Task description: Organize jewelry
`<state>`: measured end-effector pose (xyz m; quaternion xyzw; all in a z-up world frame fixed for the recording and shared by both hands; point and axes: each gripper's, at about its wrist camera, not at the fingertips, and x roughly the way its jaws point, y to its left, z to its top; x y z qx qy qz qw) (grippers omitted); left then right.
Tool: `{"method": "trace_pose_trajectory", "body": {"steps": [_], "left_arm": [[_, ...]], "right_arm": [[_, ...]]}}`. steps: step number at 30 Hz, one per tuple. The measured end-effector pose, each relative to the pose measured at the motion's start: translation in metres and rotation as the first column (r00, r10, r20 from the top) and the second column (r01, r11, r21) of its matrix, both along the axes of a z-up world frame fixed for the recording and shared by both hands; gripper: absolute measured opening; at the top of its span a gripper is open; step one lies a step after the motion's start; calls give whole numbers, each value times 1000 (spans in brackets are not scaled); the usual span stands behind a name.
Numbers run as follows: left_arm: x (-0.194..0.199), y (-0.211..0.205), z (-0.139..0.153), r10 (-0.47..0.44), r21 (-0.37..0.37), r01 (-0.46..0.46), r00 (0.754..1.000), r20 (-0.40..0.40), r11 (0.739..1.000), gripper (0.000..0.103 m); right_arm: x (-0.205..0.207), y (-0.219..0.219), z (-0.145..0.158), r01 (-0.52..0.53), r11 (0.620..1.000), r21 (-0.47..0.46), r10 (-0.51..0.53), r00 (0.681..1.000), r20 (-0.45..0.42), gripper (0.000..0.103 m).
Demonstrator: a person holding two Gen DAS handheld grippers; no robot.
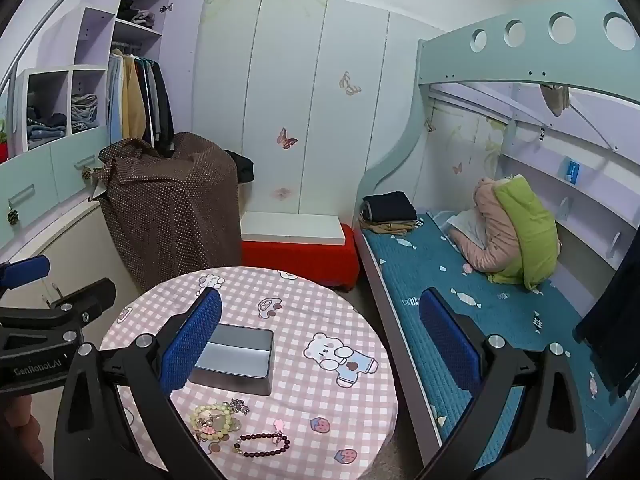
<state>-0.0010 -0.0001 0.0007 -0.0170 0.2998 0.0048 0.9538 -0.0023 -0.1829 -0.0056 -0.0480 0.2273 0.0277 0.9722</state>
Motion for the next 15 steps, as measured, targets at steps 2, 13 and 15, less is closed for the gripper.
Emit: {"method": "trace_pose_trajectory", "body": {"steps": [2, 13, 15], "left_arm": [[0, 0, 0, 1, -1, -1, 1000, 6, 1000, 98], [-1, 1, 1, -2, -6, 2, 1000, -2, 1000, 98], [-1, 2, 1, -2, -6, 2, 1000, -2, 1000, 98]], "right_arm": [[0, 0, 0, -1, 1000, 0, 1, 1000, -5, 95], [-2, -1, 1, -2, 1000, 4, 2, 1000, 0, 95], [-2, -1, 0, -3, 1000, 7, 3, 1000, 1, 95]]}}
